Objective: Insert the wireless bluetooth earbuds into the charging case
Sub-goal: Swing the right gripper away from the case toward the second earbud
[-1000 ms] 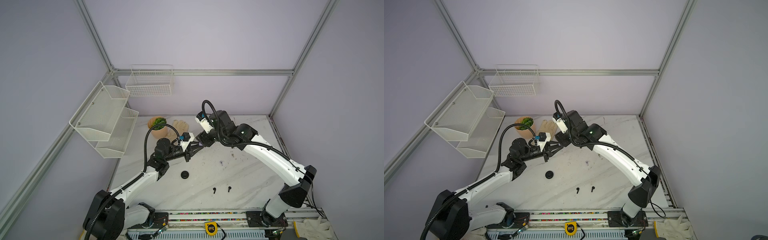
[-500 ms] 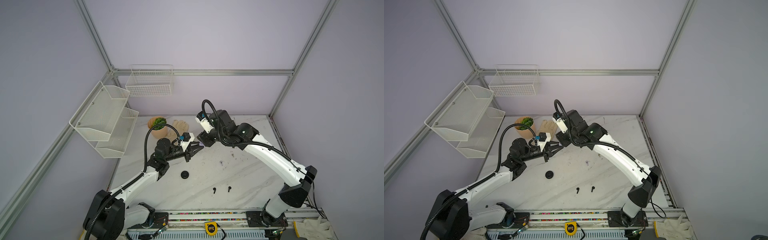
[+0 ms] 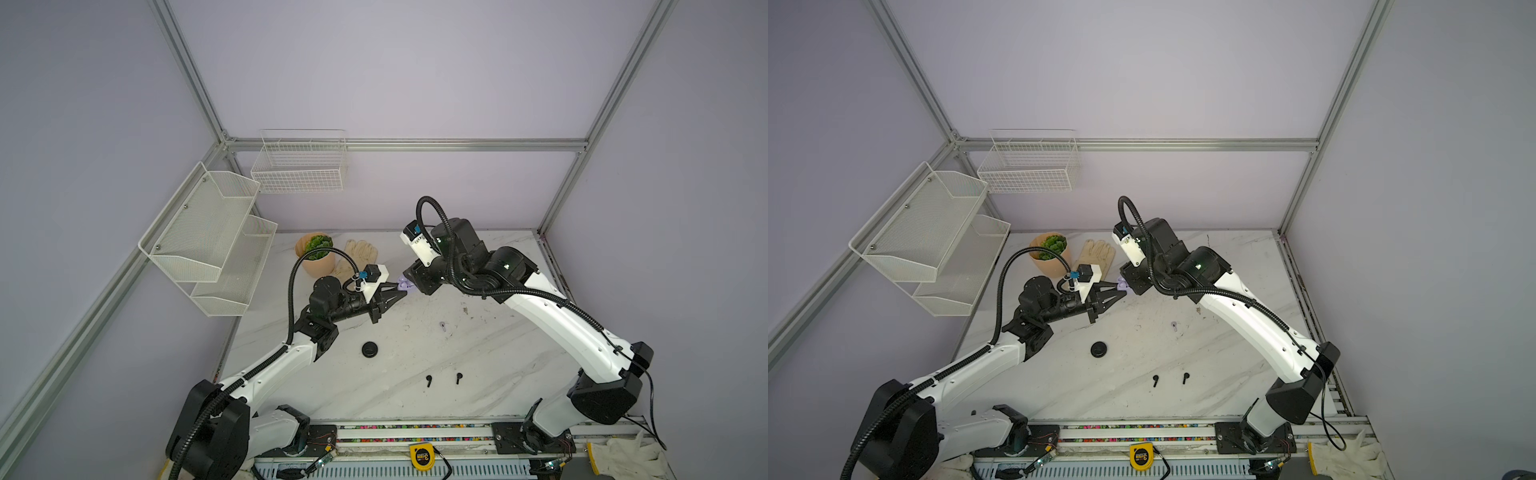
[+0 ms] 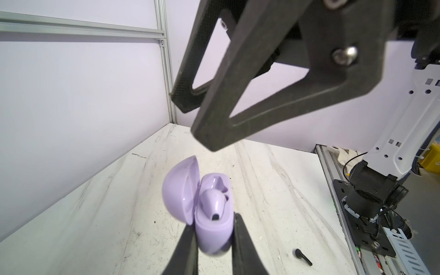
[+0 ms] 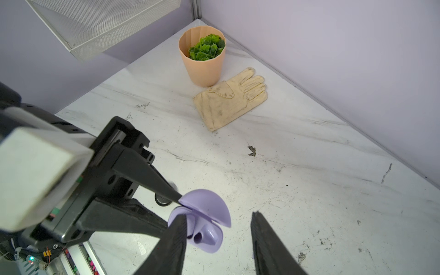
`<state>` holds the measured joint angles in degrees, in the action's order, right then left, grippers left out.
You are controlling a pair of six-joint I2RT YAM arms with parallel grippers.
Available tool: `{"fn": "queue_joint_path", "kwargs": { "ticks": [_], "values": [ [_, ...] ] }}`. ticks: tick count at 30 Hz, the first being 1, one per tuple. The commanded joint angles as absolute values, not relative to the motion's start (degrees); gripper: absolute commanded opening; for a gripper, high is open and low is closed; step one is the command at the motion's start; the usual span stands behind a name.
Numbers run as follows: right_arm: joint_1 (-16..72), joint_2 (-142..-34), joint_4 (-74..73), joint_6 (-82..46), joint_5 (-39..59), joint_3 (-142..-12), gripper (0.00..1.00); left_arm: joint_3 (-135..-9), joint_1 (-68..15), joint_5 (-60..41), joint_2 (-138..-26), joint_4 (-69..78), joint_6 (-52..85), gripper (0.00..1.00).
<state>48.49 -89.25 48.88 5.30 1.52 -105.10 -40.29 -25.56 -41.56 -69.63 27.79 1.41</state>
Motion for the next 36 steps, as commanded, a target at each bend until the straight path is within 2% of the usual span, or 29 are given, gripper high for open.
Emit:
{"fn": "queue_joint_path", "kwargs": {
  "ticks": [1,4,6,8,12,17,22,26,36],
  "values": [
    [48.32,-85.38,48.17,6.61,4.05,-103.61,0.48,-44.02,-25.44,-42.26,-68.46,29.31,0.88,0.0],
    [45.26,-79.85,44.24,2.99,5.19,-96.15,0.47,-43.62,-25.4,-42.54,-67.66,28.73,1.76,0.0],
    [41.4,-74.48,39.4,-1.39,6.56,-88.8,0.49,-42.7,-25.47,-42.03,-66.79,29.62,3.63,0.0],
    [37.99,-70.15,37.02,-6.93,3.22,-81.88,0.53,-41.06,-25.42,-42.4,-66.11,31.71,5.09,0.0],
    [33.73,-67.48,36.41,-16.24,-2.2,-70.2,0.53,-39.33,-25.57,-45.42,-66.97,35.97,8.21,0.0],
    [31.88,-76.81,32.33,-13.26,-0.45,-64.02,0.52,-36.32,-25.95,-45.54,-68.36,42.8,14.18,0.0],
    [31.46,-87.5,31.55,-8.5,4.2,-65.58,0.56,-33.93,-26.1,-44.45,-67.83,44.12,15.16,0.0],
    [31.46,-92.57,31.62,-7.92,4.74,-67.01,0.59,-32.9,-26.1,-44.42,-68.28,46.53,16.2,0.0],
    [31.47,-99.73,29.68,-5.46,3.5,-64.89,0.56,-32.74,-26.1,-44.68,-68.44,46.19,16.25,0.0]
  ]
}}
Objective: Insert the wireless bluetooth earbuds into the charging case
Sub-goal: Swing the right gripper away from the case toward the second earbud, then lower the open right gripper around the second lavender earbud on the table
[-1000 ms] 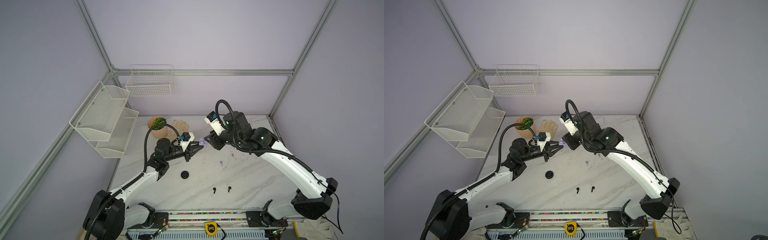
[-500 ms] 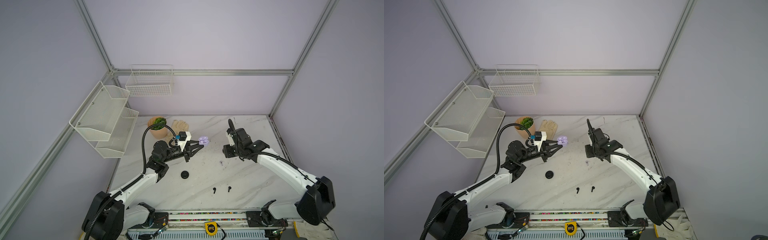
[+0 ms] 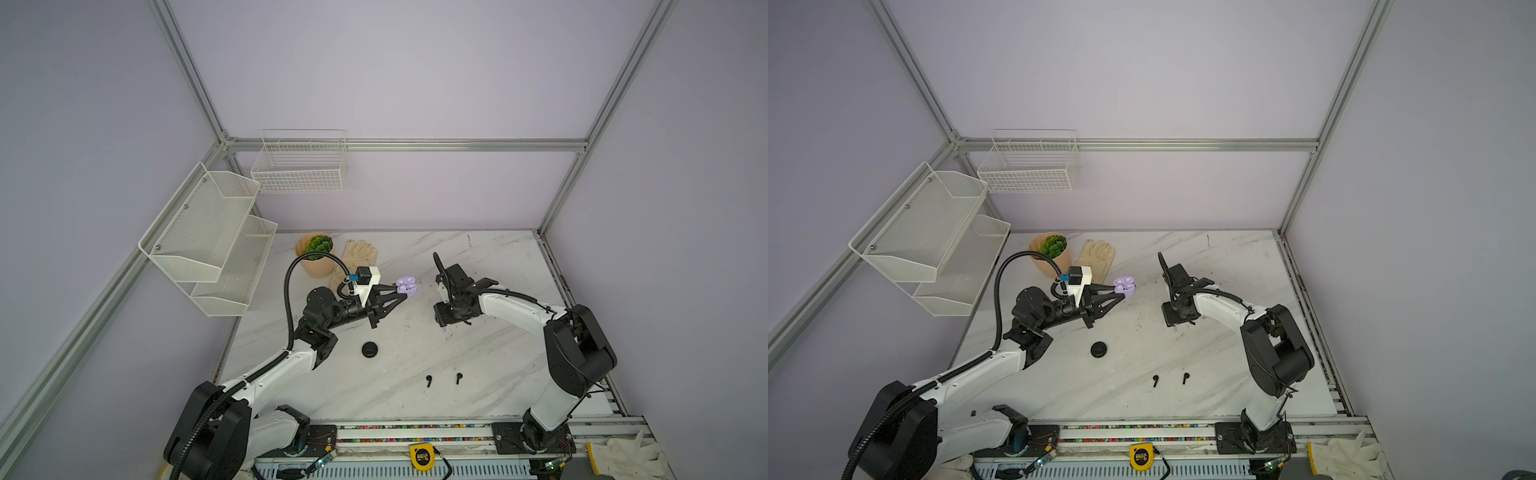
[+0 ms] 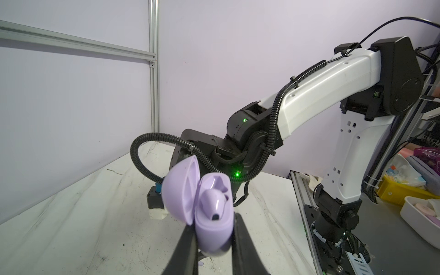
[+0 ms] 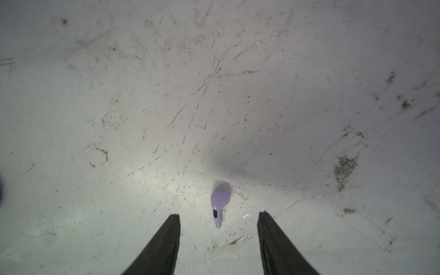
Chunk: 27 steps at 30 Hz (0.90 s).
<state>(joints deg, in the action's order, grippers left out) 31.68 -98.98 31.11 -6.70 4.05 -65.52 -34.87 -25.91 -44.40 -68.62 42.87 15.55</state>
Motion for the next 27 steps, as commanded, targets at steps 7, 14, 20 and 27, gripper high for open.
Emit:
{"fn": "queue_joint_path", "kwargs": {
  "ticks": [7,14,20,27],
  "values": [
    [31.46,-102.28,27.99,-4.4,3.81,-64.34,0.51,-32.96,-26.1,-45.0,-68.77,46.05,16.37,0.0],
    [31.46,-103.96,27.6,-3.74,3.73,-64.79,0.47,-33.05,-26.1,-44.99,-69.35,46.05,16.54,0.0],
    [31.46,-104.37,27.43,-3.77,4.47,-64.35,0.43,-32.87,-26.1,-44.74,-69.01,45.63,16.44,0.0],
    [31.47,-103.08,27.98,-4.58,4.53,-63.54,0.4,-32.87,-26.06,-44.72,-69.17,45.63,16.5,0.0]
  ]
}}
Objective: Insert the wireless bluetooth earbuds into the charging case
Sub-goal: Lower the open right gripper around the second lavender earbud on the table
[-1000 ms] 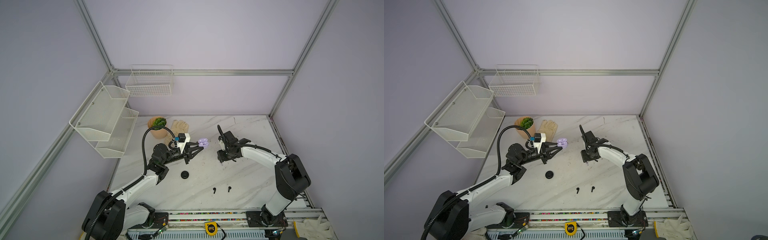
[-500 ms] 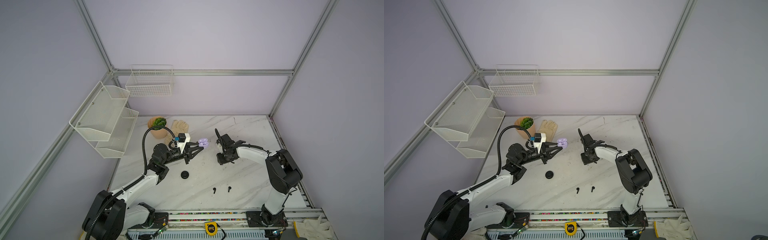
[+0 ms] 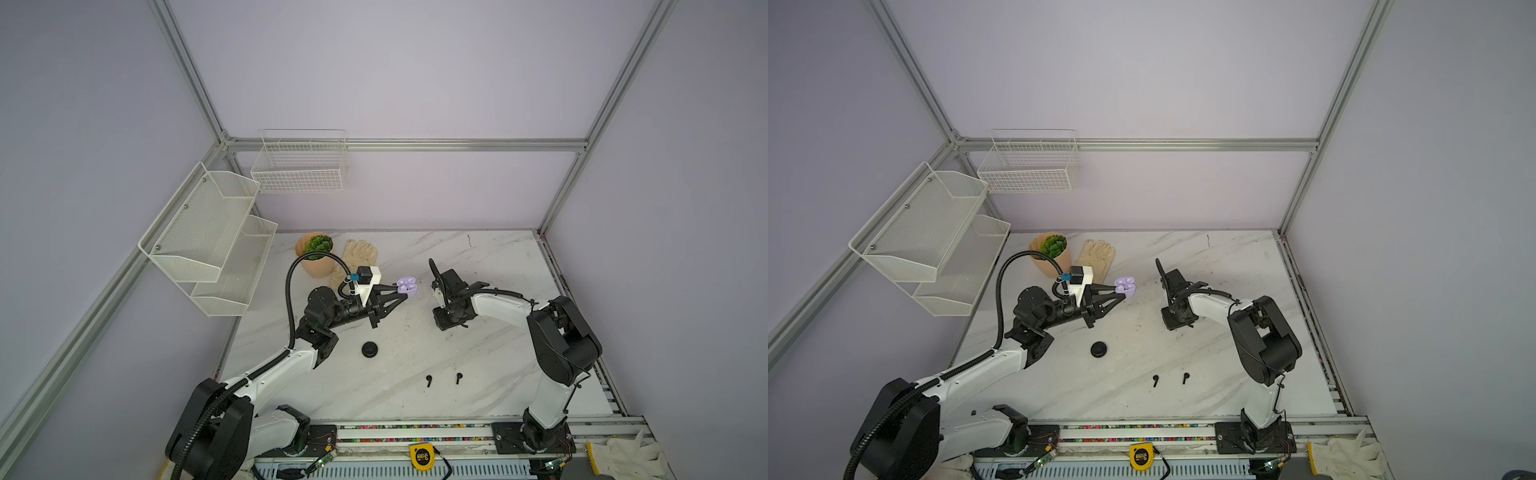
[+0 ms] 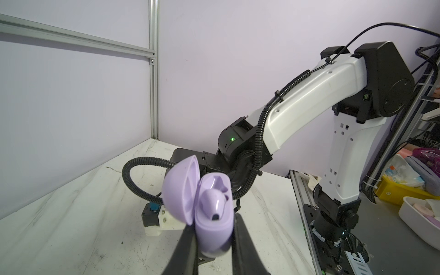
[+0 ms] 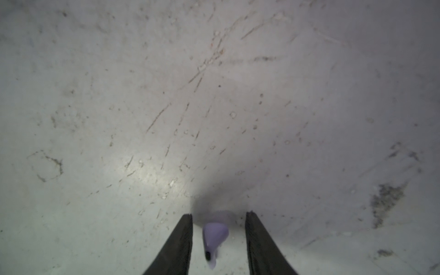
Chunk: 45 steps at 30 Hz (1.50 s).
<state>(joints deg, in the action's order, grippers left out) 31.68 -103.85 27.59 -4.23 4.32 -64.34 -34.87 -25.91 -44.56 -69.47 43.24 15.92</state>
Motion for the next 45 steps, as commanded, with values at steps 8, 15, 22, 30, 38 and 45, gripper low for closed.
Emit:
{"fn": "queue_joint_path", "kwargs": {
  "ticks": [8,15,22,30,38,45],
  "values": [
    [31.7,-99.39,30.59,-7.63,1.35,-64.63,0.38,-33.03,-26.1,-44.84,-69.22,45.52,16.6,0.0],
    [33.28,-99.43,31.55,-8.73,0.89,-64.79,0.33,-33.03,-26.1,-44.9,-69.05,45.28,16.72,0.0],
    [34.21,-99.44,31.54,-9.06,0.53,-64.11,0.27,-32.96,-26.1,-44.83,-69.0,44.9,16.75,0.0],
    [34.54,-100.63,31.36,-8.93,-0.25,-63.98,0.22,-32.78,-26.1,-44.76,-68.69,44.74,16.71,0.0],
    [34.6,-101.55,31.2,-8.68,-0.01,-63.69,0.21,-32.78,-26.1,-44.79,-68.82,44.73,16.83,0.0],
    [34.57,-102.43,30.89,-8.35,0.02,-63.3,0.21,-32.86,-26.1,-44.76,-68.85,44.61,16.85,0.0]
  ]
}}
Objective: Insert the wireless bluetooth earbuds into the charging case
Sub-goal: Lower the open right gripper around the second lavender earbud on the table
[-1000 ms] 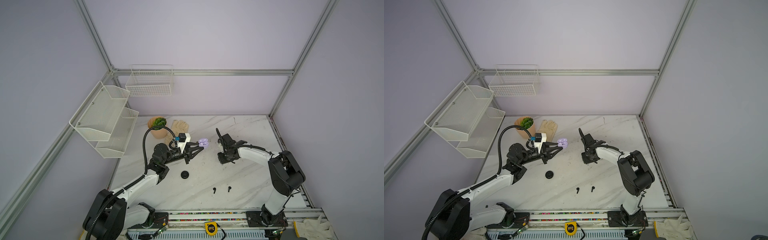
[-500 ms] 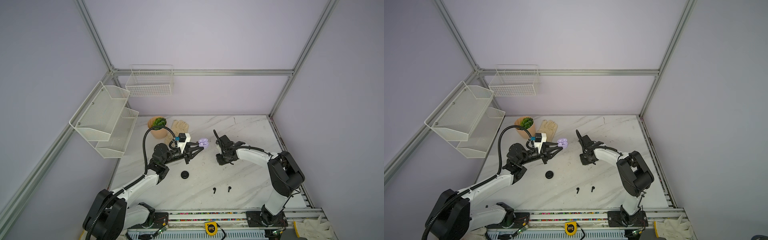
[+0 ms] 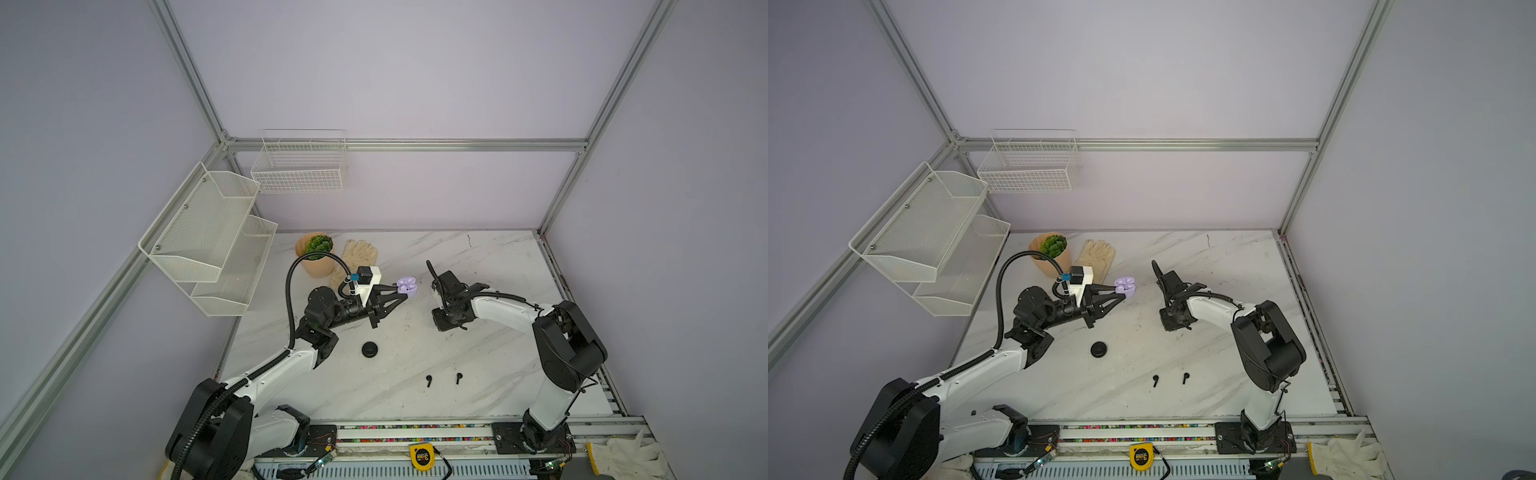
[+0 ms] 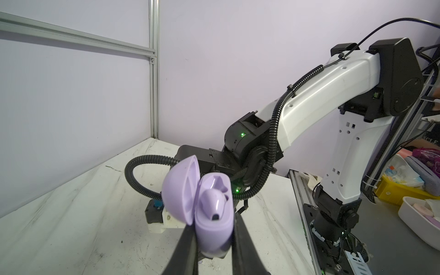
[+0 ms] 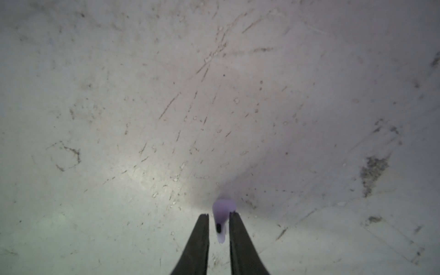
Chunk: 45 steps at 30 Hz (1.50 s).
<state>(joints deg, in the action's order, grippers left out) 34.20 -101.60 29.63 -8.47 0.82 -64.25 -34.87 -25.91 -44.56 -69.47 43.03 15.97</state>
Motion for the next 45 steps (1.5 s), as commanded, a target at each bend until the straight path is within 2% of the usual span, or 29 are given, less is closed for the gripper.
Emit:
{"fn": "queue_joint_path", "kwargs": {
  "ticks": [1,27,45],
  "values": [
    [34.55,-102.47,30.85,-8.37,0.0,-63.33,0.21,-32.87,-26.1,-44.77,-68.82,44.65,16.8,0.0],
    [34.54,-102.74,30.96,-8.57,-0.53,-63.44,0.15,-33.15,-26.1,-44.6,-69.17,44.23,16.97,0.0],
    [35.98,-99.54,28.78,-16.24,-0.69,-61.06,0.13,-32.96,-26.15,-43.26,-68.74,44.51,17.75,0.0]
  ]
}}
